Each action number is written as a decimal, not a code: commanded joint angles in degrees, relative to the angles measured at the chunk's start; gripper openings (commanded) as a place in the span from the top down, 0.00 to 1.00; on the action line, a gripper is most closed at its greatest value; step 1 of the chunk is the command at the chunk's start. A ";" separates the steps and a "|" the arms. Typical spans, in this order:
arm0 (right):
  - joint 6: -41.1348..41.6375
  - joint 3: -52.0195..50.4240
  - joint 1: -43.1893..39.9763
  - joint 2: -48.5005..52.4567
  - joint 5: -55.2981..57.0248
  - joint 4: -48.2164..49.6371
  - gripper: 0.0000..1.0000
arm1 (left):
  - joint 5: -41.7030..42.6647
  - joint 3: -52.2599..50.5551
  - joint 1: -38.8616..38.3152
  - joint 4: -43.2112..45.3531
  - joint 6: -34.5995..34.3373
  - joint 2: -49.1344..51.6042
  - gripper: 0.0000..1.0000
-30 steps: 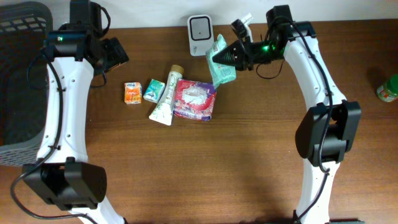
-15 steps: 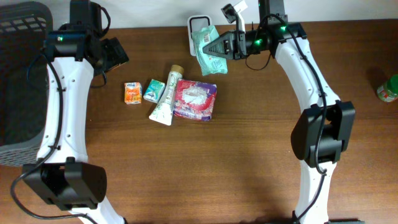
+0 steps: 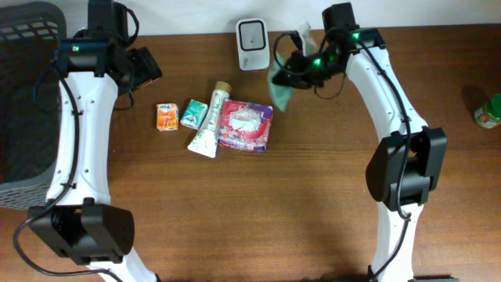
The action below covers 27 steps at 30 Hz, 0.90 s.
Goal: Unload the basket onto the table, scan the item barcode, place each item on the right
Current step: 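Hold the wipe pack up to the scanner with the right gripper, then carry the wipe pack right and place it beside the jar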
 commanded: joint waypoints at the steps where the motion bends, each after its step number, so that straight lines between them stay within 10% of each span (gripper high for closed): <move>1: 2.54 1.68 1.86 -1.25 36.68 -1.42 0.91 | -0.42 -0.04 -0.02 0.00 -0.55 0.02 0.01; 5: -0.72 1.68 7.19 -1.25 60.57 7.58 0.90 | -0.39 -0.04 -0.02 0.00 -0.55 0.02 0.01; 15: -37.64 1.66 18.25 6.16 64.17 44.33 0.76 | -0.42 -0.04 -0.02 0.00 -0.52 0.02 0.01; 27: -36.61 1.79 19.10 10.12 74.14 52.02 0.77 | -0.42 -0.04 -0.02 0.00 -0.52 0.02 0.01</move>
